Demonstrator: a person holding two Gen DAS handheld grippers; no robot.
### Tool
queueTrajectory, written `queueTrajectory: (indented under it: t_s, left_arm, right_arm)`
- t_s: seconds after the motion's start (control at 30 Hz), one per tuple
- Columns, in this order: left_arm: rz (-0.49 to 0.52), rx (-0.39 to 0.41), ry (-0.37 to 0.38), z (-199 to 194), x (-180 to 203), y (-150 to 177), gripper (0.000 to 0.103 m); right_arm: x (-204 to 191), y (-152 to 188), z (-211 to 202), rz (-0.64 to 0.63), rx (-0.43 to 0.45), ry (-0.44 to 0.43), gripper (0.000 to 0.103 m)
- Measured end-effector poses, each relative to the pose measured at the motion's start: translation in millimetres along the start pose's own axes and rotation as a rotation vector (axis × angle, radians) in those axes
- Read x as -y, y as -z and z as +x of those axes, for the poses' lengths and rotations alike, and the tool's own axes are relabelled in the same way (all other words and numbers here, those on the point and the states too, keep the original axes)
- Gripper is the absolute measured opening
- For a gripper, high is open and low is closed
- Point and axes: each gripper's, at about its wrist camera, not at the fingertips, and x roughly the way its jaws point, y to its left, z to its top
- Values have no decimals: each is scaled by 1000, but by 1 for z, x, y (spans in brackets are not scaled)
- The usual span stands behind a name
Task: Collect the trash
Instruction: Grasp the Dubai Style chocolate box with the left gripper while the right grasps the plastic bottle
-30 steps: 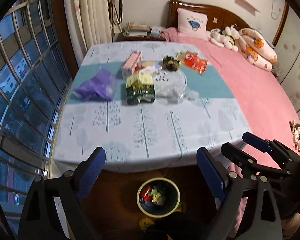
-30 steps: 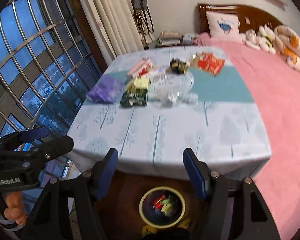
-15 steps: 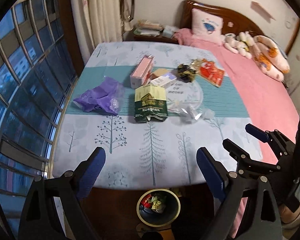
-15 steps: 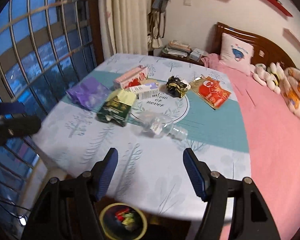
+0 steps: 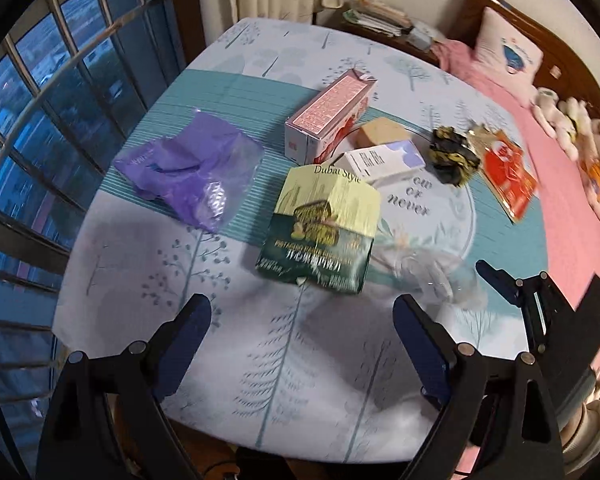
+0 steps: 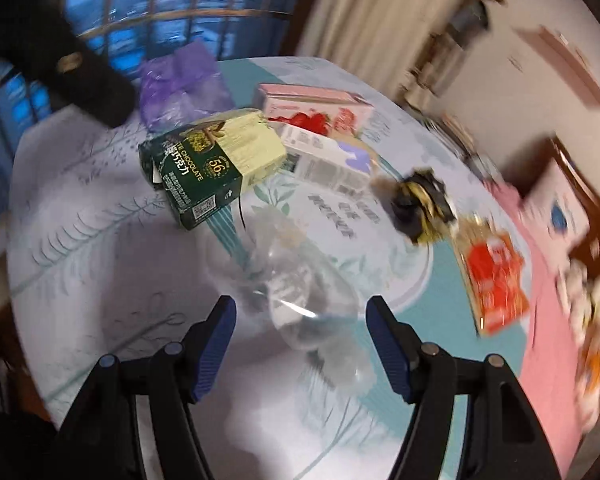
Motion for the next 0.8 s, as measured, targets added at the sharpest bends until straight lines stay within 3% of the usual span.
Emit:
queueTrajectory:
  t_s: [0.13, 0.2, 0.23, 0.27, 0.6, 0.8]
  left_arm:
    - [-26, -21, -24, 17, 9, -13, 91]
    - [-36, -38, -27, 27, 13, -21, 91]
    - [-40, -45, -30, 31, 14, -24, 91]
    - [-43, -53, -32, 35, 14, -28, 91]
    - [8, -136, -64, 74, 27, -53, 91]
    - [34, -183, -115, 98, 31, -59, 91]
  right_arm:
    - [9, -6, 14, -52, 24, -39, 67]
    - [17, -10, 21, -37, 16, -79, 59]
    - [22, -11, 24, -26, 8, -99, 47]
    - [29, -14, 29, -4, -10, -125, 44]
    - [88, -21, 48, 245, -92, -349, 44]
    - [98, -21, 52, 315, -101, -392, 44]
